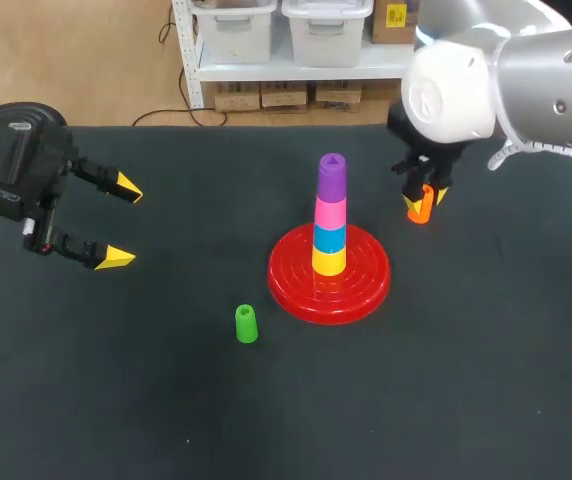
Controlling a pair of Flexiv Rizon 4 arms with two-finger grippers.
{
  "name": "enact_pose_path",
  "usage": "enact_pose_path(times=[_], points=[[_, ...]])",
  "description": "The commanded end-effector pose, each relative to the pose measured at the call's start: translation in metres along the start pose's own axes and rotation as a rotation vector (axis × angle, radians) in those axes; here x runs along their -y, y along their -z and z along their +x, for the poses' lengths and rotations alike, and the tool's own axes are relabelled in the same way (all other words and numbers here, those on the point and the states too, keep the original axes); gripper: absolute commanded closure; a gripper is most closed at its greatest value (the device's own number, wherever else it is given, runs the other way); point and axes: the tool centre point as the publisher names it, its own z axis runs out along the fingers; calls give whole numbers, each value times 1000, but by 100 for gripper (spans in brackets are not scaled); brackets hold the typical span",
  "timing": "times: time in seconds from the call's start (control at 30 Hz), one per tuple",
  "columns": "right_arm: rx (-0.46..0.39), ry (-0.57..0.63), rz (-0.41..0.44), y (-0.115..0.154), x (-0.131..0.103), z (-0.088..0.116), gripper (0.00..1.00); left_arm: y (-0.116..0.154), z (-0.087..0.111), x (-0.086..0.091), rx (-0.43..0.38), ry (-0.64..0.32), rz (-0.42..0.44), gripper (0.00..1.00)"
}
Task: Pick up and stack the cylinders on the red base in this order: pink,purple,orange,green
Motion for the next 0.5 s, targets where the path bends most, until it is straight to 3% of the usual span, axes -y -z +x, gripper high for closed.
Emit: enact_pose_path(times=[0.03,0.5], points=[[29,3,35,26,-10,13,100,-1,1,-1,2,-2,0,0],[105,43,175,147,-53,30,100,-1,1,-1,2,-2,0,0]])
